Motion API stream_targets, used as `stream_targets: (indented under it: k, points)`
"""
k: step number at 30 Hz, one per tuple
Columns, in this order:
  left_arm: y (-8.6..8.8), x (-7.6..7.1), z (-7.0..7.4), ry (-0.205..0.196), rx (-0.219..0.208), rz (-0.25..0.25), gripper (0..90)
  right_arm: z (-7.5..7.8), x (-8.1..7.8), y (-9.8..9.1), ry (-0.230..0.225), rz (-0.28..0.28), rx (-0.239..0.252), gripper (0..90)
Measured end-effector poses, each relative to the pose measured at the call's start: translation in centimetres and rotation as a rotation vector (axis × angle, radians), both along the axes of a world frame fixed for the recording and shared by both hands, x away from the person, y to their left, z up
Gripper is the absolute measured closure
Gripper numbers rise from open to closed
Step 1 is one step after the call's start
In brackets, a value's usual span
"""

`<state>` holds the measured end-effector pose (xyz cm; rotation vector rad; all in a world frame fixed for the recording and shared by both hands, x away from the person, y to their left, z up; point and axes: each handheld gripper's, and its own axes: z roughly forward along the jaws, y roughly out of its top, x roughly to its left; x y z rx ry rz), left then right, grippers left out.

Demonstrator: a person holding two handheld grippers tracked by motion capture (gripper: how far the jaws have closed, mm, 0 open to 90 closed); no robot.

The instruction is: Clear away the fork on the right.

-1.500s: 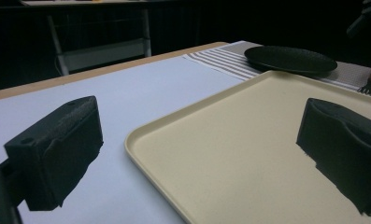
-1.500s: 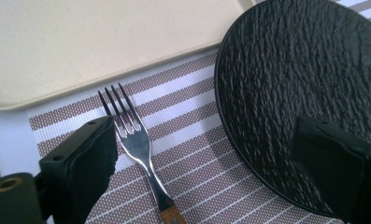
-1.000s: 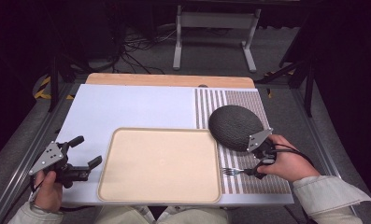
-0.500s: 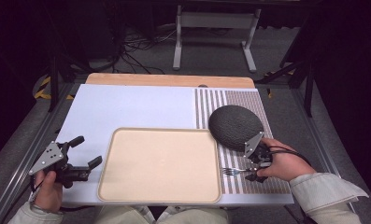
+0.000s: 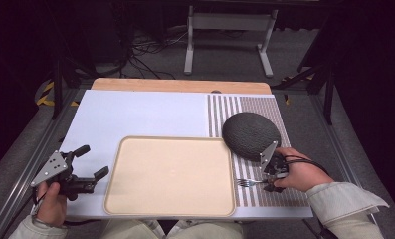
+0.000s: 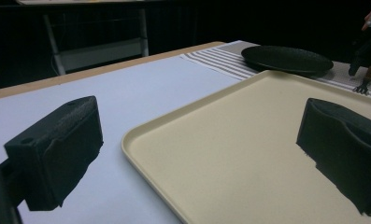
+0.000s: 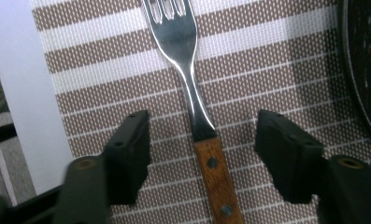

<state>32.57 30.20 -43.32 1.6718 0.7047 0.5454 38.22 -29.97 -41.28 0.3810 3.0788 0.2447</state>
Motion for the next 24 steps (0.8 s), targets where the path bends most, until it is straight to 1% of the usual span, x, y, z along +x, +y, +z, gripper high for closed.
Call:
stream_targets:
  k: [2,3,4,5,6,7,8,9,10,11,12,13,14,15,17,20,24]
  points:
    - [0.0,0.0,0.0,0.0,0.0,0.0,0.8,0.1,0.1,0.1,0.005,0.011,-0.021,45.7]
    - [0.0,0.0,0.0,0.001,-0.001,0.0,0.8,0.2,0.1,0.2,0.0,0.023,-0.036,49.0]
    - [0.0,0.0,0.0,0.0,-0.004,0.0,0.8,0.3,0.1,0.2,0.003,0.038,-0.049,52.0]
    - [0.0,0.0,0.0,0.0,-0.004,0.0,0.9,0.3,0.1,0.2,0.003,0.038,-0.049,52.0]
    - [0.0,0.1,0.0,-0.001,0.0,-0.001,0.9,0.3,0.2,0.3,0.003,0.058,-0.063,55.5]
    - [0.0,0.0,0.0,-0.001,-0.001,-0.001,0.9,0.4,0.2,0.4,0.01,0.066,-0.087,58.8]
    - [0.0,0.1,0.0,-0.001,0.0,-0.002,0.9,0.4,0.3,0.5,0.012,0.074,-0.098,60.2]
    - [0.0,0.0,0.0,0.0,-0.001,-0.002,0.8,0.3,0.4,0.6,0.019,0.094,-0.114,63.4]
    - [0.0,0.0,0.0,0.0,-0.002,-0.001,0.8,0.2,0.5,0.7,0.015,0.108,-0.125,65.6]
    - [0.0,0.0,0.0,0.0,-0.003,-0.002,0.9,0.1,0.5,0.8,0.025,0.123,-0.132,68.2]
    - [0.0,0.0,0.0,0.0,-0.003,-0.002,0.8,0.1,0.5,0.8,0.025,0.123,-0.132,68.2]
    - [0.0,0.0,0.0,0.0,-0.002,-0.002,0.8,0.0,0.5,0.9,0.031,0.132,-0.146,69.7]
    - [0.0,0.1,0.0,-0.001,-0.001,-0.003,0.8,0.0,0.6,1.1,0.034,0.157,-0.156,76.0]
    - [0.0,0.1,0.0,-0.001,-0.001,-0.003,0.9,0.0,0.6,1.1,0.034,0.157,-0.156,76.0]
    - [0.0,0.1,0.0,0.0,-0.003,-0.003,0.8,0.0,0.7,1.2,0.032,0.188,-0.169,76.9]
    - [0.0,0.1,0.0,0.002,-0.003,-0.004,0.9,0.0,0.6,1.3,0.03,0.21,-0.174,77.4]
    - [0.0,0.1,0.0,0.003,-0.002,-0.005,0.8,0.0,0.6,1.3,0.032,0.219,-0.176,77.5]
